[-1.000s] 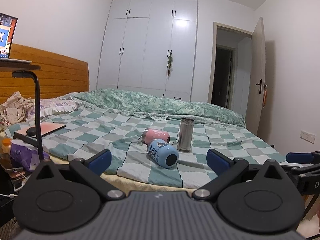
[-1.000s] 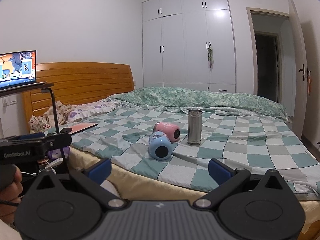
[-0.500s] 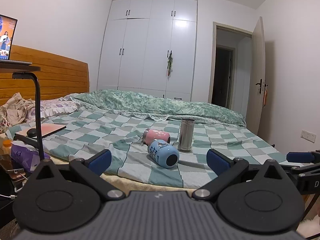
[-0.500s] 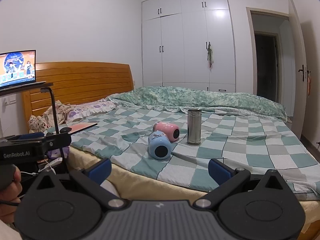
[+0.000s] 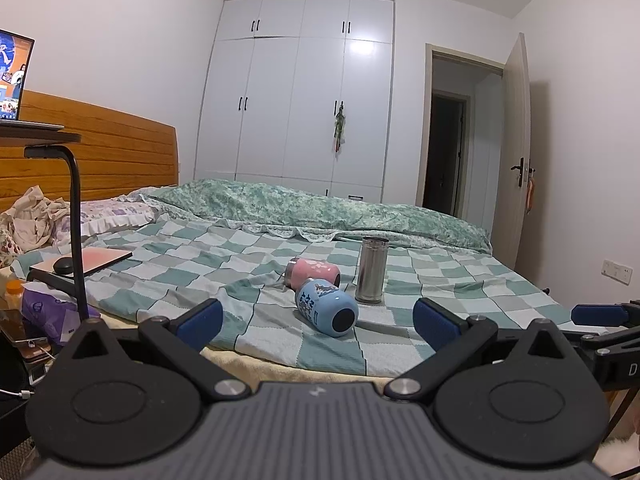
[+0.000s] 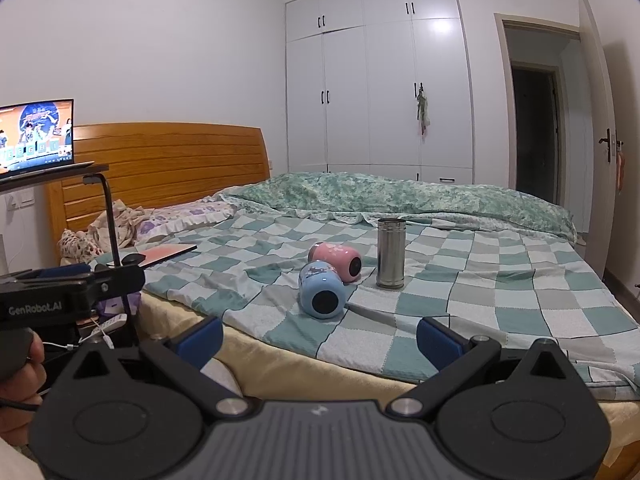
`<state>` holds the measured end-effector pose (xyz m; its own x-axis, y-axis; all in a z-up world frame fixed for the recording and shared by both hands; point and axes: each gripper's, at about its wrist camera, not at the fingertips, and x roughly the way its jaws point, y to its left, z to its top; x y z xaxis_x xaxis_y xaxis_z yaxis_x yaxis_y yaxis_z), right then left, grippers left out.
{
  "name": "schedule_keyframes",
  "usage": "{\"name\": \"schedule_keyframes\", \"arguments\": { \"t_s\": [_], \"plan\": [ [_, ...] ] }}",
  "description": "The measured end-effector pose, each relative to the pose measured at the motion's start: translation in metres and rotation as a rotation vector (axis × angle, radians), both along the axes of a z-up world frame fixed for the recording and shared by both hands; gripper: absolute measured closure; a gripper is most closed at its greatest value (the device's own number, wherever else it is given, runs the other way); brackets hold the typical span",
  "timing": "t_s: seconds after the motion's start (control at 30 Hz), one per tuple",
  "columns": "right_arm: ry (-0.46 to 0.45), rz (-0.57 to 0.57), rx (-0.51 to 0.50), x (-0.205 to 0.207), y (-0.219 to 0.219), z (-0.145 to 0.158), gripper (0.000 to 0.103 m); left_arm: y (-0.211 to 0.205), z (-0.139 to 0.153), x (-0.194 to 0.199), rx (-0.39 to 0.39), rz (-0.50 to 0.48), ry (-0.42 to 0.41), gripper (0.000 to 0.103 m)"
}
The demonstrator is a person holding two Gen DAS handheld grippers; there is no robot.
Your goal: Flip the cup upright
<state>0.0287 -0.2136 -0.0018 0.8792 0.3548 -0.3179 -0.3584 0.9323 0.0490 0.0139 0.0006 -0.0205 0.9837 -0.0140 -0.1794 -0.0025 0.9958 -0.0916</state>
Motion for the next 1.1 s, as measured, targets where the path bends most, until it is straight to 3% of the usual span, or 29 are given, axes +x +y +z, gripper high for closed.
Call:
{"name": "schedule_keyframes", "arguments": {
  "t_s": [1.1],
  "plan": [
    [-0.015, 0.009, -0.012, 0.0015, -0.007, 0.0037, 0.0, -0.0024, -0.0001, -0.0037, -0.002, 0.001, -0.009, 0.0]
  ]
}}
